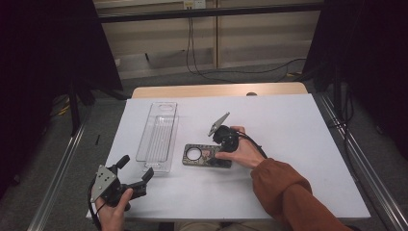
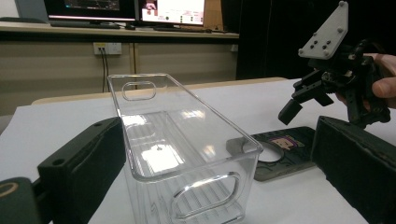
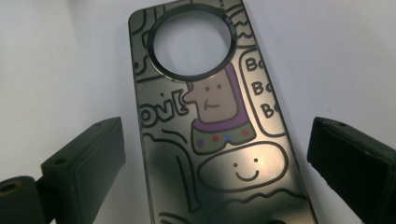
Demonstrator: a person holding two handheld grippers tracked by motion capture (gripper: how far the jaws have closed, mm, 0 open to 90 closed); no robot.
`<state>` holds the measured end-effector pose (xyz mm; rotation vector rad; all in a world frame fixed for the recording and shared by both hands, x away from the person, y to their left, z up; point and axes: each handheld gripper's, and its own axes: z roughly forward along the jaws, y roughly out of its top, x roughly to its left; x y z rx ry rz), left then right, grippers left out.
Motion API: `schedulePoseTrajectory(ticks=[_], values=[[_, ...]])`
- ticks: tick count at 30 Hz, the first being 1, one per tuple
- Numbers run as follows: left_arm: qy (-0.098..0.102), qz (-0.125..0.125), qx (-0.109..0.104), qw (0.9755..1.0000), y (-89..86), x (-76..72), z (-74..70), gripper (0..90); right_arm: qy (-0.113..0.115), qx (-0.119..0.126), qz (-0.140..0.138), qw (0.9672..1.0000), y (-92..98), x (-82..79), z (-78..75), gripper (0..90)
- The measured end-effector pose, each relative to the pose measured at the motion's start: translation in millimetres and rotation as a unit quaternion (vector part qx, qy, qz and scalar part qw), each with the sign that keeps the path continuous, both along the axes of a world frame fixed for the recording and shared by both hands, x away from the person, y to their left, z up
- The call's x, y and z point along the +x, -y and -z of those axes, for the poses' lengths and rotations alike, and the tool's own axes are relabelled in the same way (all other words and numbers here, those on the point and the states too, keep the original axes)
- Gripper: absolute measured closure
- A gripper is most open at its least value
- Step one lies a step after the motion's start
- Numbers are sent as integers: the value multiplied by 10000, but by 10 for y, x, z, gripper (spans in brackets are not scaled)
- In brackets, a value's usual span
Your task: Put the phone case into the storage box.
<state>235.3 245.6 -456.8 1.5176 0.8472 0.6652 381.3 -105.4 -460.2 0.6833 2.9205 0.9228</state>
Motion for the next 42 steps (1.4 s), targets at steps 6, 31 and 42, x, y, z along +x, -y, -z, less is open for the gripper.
schedulePoseTrajectory(ticks=[6, 31, 42], values=[[6, 14, 22, 10000, 1, 6, 0, 34, 46, -59, -176, 9998, -83, 43, 44, 42], [-2, 54, 44, 10000, 10, 8, 3, 34, 184, -717, -507, 9960, -219, 31, 146, 0], [-24, 25, 54, 10000, 17, 12, 8, 34, 136, -952, -577, 9937, -278, 48, 121, 4]])
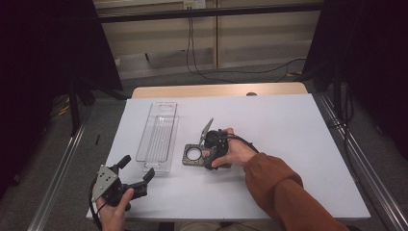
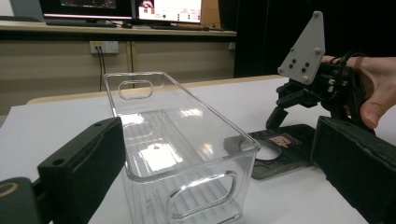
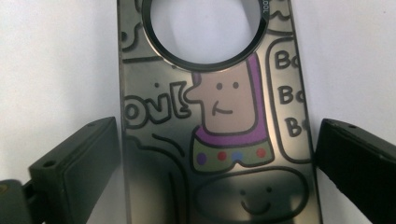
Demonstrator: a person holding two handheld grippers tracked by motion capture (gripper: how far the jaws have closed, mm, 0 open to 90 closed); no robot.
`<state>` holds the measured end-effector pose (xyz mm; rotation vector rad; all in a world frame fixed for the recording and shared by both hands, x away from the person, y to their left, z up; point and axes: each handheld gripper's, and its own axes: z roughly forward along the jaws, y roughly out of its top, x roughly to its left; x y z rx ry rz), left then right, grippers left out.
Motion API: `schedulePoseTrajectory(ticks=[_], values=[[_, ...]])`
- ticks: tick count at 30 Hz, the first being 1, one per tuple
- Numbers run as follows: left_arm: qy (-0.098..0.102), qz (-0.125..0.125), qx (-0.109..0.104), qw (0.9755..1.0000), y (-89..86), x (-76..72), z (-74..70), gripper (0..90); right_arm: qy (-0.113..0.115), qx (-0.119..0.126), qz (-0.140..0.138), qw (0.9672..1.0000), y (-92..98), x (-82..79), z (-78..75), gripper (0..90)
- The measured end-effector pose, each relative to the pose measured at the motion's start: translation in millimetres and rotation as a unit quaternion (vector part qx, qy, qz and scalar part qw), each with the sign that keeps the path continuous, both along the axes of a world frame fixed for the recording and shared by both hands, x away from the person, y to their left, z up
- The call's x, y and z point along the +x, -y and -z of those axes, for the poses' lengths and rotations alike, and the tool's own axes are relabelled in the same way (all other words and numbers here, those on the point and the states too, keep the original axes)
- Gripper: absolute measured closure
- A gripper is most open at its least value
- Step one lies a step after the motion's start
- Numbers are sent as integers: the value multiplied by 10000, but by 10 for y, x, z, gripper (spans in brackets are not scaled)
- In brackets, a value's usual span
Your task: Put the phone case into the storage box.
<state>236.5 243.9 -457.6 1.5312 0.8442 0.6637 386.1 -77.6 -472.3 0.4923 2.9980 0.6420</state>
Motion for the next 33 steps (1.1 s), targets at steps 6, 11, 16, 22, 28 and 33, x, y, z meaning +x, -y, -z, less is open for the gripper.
schedulePoseTrajectory(ticks=[6, 11, 16, 22, 28, 33], values=[[-8, 34, 19, 10000, 16, 9, 4, 34, -93, -173, 26, 9998, -38, 3, -28, 27], [-11, 36, 14, 10000, 17, 12, 4, 34, -90, -228, -99, 9997, -50, 12, -43, 59], [-23, 85, -1, 10000, 20, 16, 8, 34, -89, -173, -86, 9998, -37, 8, -46, 84], [-14, 69, 9, 10000, 13, 15, 7, 34, -64, -219, -142, 9996, -40, 23, -63, 114], [0, 76, 31, 10000, 8, 15, 7, 34, -50, -169, -119, 9998, -32, 20, -68, 122], [-27, 74, 4, 10000, 4, 16, 12, 34, -86, -137, -57, 9999, -26, 12, -71, 123]])
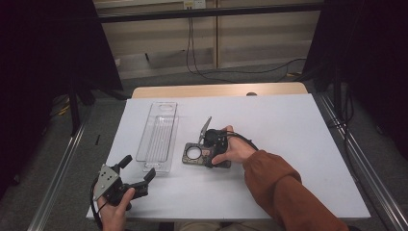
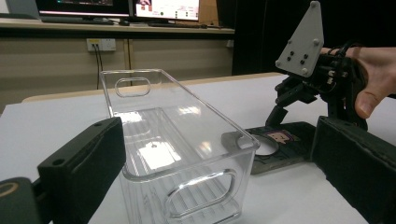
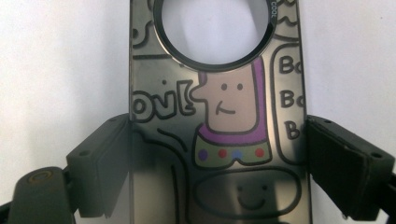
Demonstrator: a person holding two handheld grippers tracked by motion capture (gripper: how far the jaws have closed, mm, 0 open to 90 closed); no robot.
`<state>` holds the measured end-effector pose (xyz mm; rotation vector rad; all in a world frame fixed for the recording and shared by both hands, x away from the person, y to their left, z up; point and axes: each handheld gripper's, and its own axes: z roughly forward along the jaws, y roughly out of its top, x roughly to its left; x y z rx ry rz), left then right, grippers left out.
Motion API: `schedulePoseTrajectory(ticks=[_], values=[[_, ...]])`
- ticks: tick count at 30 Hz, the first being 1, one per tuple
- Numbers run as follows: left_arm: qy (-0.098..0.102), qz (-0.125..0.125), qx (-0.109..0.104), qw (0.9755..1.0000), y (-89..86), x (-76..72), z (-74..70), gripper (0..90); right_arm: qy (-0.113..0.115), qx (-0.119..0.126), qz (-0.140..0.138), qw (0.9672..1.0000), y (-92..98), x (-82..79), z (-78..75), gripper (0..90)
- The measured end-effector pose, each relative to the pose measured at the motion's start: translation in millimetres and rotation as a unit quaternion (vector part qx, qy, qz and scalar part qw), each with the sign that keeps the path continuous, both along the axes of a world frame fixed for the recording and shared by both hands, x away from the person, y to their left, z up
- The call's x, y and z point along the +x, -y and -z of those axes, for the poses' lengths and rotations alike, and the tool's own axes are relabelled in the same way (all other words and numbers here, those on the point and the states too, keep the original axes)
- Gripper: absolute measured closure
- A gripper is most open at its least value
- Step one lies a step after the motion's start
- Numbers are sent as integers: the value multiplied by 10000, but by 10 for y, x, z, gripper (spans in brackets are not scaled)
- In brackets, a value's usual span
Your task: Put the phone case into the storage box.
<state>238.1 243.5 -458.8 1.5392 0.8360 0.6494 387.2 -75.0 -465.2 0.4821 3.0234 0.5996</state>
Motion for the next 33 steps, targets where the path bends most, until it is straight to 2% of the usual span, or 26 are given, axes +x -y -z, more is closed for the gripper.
schedulePoseTrajectory(ticks=[10, 15, 18, 20, 25, 29, 33], values=[[5, -34, 13, 10000, -12, -5, -3, 34, 26, 63, 52, 10000, 30, -20, -2, 124], [5, -40, 6, 10000, -11, -4, -3, 33, 39, 129, 127, 9998, 76, -27, -51, 124], [6, -22, 6, 10000, -11, -3, -4, 34, 60, 225, 145, 9996, 107, -34, -103, 124], [6, -24, 7, 10000, -12, -3, -4, 33, 177, 300, 182, 9992, 133, -36, -136, 124], [1, -29, -15, 10000, -9, -3, -2, 33, 191, 522, 313, 9980, 220, -49, -210, 124], [6, -28, -13, 10000, -10, -4, -4, 34, 177, 660, 329, 9971, 292, -71, -225, 124], [-2, -29, -28, 10000, -6, -2, -2, 33, 296, 895, 326, 9950, 368, -86, -216, 124]])
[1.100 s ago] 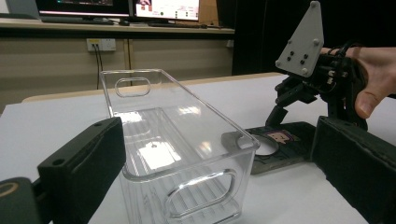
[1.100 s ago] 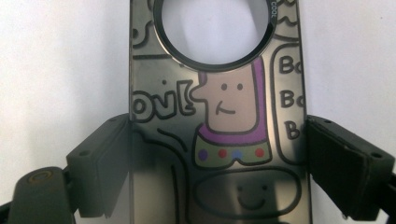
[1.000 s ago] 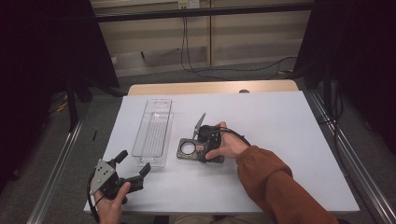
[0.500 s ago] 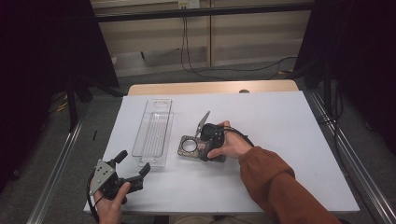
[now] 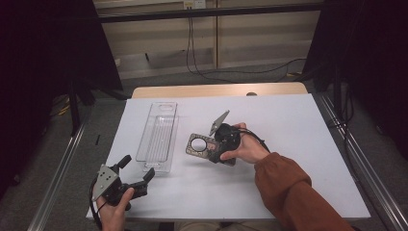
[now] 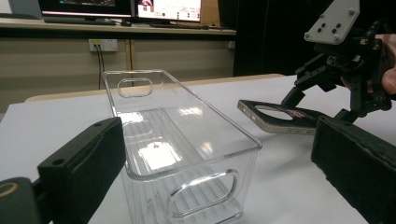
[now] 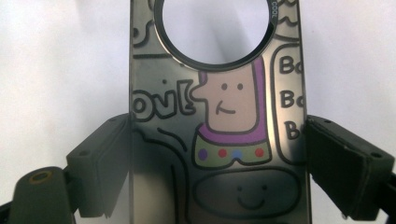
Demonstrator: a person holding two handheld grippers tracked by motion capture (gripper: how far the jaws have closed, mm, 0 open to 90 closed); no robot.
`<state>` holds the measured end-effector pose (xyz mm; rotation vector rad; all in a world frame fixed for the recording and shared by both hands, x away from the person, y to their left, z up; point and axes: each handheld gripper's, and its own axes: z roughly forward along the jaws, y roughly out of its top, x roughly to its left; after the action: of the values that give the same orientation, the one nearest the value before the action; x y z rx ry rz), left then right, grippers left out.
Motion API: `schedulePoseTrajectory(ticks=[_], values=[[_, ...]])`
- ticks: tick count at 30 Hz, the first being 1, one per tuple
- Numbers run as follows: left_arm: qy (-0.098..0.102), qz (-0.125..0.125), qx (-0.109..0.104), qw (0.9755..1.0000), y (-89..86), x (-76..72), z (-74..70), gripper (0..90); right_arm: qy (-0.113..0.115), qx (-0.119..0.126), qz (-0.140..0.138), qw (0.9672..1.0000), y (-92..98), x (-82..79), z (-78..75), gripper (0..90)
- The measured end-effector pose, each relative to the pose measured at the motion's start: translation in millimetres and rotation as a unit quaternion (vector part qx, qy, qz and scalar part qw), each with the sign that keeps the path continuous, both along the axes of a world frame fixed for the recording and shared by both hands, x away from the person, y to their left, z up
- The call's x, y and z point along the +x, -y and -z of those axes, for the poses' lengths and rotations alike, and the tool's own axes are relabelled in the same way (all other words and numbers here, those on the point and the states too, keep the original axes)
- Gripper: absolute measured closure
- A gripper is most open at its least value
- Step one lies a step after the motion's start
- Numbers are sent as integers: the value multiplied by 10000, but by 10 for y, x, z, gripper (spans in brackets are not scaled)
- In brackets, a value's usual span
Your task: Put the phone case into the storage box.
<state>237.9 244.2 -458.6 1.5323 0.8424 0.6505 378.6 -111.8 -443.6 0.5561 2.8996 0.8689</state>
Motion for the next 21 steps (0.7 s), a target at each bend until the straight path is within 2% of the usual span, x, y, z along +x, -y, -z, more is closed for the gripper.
schedulePoseTrajectory(ticks=[9, 12, 21], values=[[-5, -13, 25, 10000, 1, -5, -2, 33, 89, 488, 140, 9987, 165, -52, 10, 123], [-3, -3, 18, 10000, 4, -6, -2, 33, -16, 714, 230, 9972, 228, -63, 17, 123], [1, -7, 28, 10000, 1, -5, -3, 32, 191, 1182, 398, 9920, 377, -123, 16, 123]])
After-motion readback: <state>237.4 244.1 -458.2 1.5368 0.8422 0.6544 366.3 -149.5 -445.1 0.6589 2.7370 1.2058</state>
